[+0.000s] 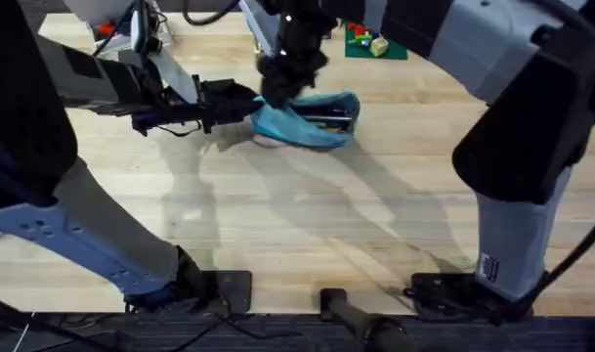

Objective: Unzip the bag, pick up the pens from the table one at a time and place them inside, then zip the bag closed.

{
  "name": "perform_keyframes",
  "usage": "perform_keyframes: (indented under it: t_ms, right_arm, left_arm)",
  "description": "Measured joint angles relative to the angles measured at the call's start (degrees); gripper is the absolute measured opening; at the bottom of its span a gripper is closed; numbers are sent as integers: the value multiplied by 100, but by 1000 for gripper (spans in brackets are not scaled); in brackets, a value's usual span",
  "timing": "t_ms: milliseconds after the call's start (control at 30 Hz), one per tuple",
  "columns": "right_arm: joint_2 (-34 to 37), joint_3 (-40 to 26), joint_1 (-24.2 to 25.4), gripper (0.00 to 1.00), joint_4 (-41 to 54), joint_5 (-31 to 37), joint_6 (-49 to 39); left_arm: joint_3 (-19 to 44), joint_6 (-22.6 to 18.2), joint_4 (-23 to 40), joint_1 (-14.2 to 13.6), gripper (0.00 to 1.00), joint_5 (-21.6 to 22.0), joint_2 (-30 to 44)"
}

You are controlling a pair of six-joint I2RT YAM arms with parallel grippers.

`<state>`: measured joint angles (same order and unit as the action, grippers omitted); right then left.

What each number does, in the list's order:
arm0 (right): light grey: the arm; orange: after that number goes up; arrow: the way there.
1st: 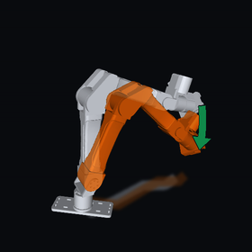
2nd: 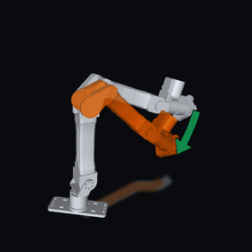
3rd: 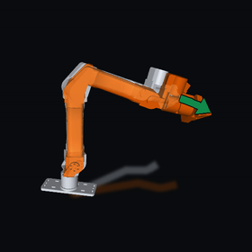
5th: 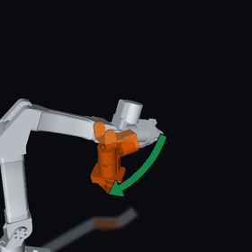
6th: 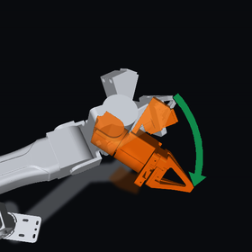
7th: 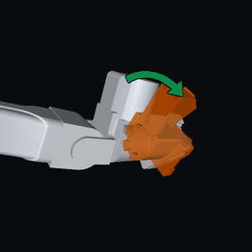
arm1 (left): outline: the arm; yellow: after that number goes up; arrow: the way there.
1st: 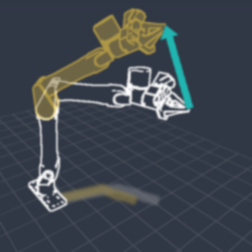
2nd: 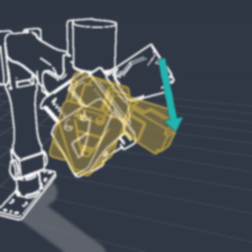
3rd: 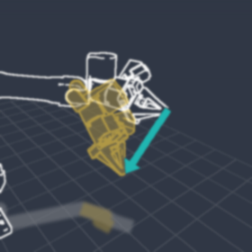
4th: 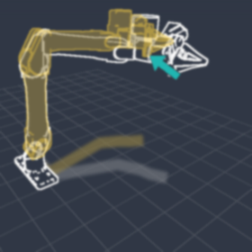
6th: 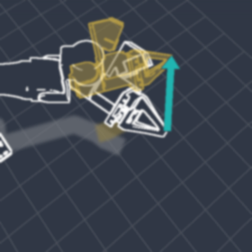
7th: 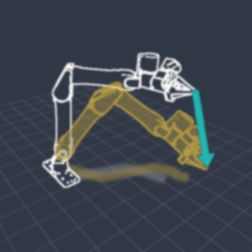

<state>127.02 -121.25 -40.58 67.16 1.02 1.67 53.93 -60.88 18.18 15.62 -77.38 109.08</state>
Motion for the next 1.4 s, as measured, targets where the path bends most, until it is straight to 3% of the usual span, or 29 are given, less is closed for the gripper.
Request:
perform_keyframes:
  t_ms: [167, 200, 700, 933, 1400]
  right_arm:
    - [-132, 8, 303, 924, 874, 966, -28]
    - [-142, 8, 368, 977, 932, 1087, -42]
    - [-155, -70, 378, 997, 1045, 1592, 193]
    - [-155, -1006, 378, 997, 1068, 1630, 356]
    - [-161, -2045, 557, 996, 1504, 1141, 801]
  left_arm:
    - [0, 3, -46, 163, 42, 172, 9]
    - [0, 4, -51, 186, 42, 181, 9]
    - [0, 2, -64, 205, 42, 217, 9]
    - [0, 2, -64, 205, 42, 218, 9]
    - [0, 2, -64, 205, 42, 218, 9]
